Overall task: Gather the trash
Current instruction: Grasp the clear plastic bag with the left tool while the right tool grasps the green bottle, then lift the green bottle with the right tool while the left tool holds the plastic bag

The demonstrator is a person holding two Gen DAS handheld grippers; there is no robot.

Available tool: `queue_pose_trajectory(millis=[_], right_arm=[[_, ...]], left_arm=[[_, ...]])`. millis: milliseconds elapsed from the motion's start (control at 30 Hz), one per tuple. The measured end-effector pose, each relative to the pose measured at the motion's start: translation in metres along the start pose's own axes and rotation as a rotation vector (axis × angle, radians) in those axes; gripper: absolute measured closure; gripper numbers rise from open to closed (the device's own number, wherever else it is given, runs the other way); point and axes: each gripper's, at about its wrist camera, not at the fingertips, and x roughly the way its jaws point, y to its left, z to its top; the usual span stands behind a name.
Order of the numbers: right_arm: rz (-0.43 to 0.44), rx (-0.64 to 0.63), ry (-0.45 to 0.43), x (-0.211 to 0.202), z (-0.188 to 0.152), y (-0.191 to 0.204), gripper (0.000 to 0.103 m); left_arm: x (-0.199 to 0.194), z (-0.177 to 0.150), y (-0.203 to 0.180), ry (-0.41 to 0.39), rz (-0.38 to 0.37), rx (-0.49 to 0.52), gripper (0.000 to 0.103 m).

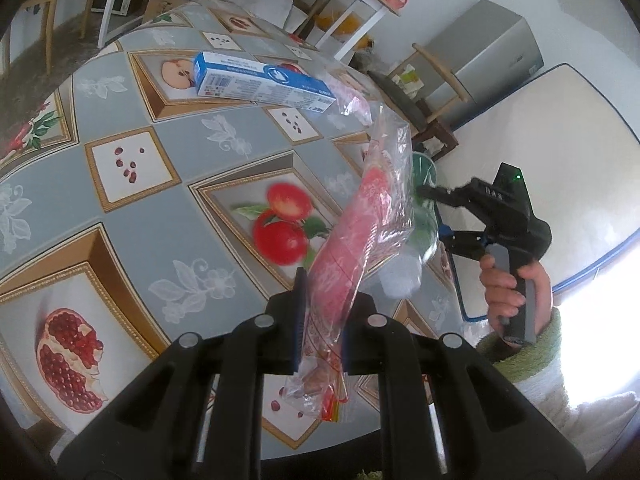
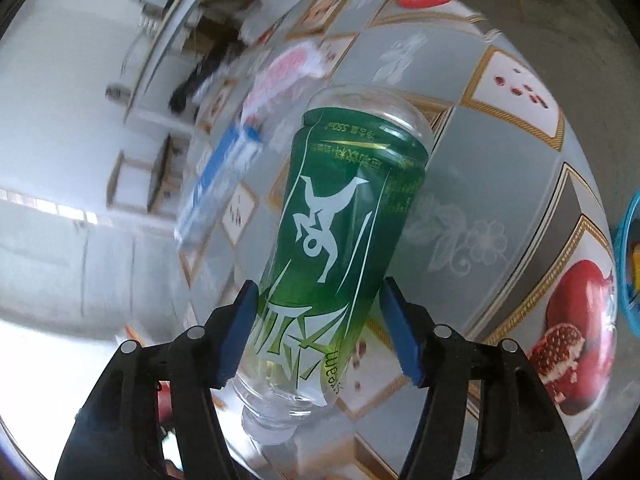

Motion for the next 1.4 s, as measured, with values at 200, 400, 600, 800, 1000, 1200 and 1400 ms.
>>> queue_pose_trajectory(millis=[200, 400, 600, 800, 1000, 1200, 1400], right_arm=[[-0.110, -0.207, 0.112, -0.002, -0.027, 0.031, 0.042], [-0.186, -0.272, 0.091, 0.000, -0.048, 0.048, 0.040], [-0.150, -0.227, 0.074, 0.005, -0.063, 0.040, 0.040], [-0.108, -0.201, 0.075, 0.011, -0.069, 0.037, 0.042], [-0.112, -0.196, 0.069, 0.008, -0.074, 0.037, 0.044], [-0.117, -0.197, 0.065, 0.004, -0.076, 0.035, 0.044], [-0.142, -0.227, 0.081, 0.005, -0.078, 0.039, 0.043]], left_arm=[[0.002, -0.001, 0.002, 0.007, -0.002, -0.006, 0.091], [0.005, -0.004, -0.001, 0.010, 0.003, -0.006, 0.091], [0.006, -0.004, -0.005, 0.005, 0.007, 0.002, 0.091], [0.008, -0.005, -0.006, 0.006, 0.008, 0.003, 0.091], [0.008, -0.005, -0.006, 0.007, 0.009, 0.002, 0.091], [0.009, -0.005, -0.006, 0.007, 0.010, 0.001, 0.091], [0.010, -0.006, -0.006, 0.008, 0.010, -0.001, 0.091]])
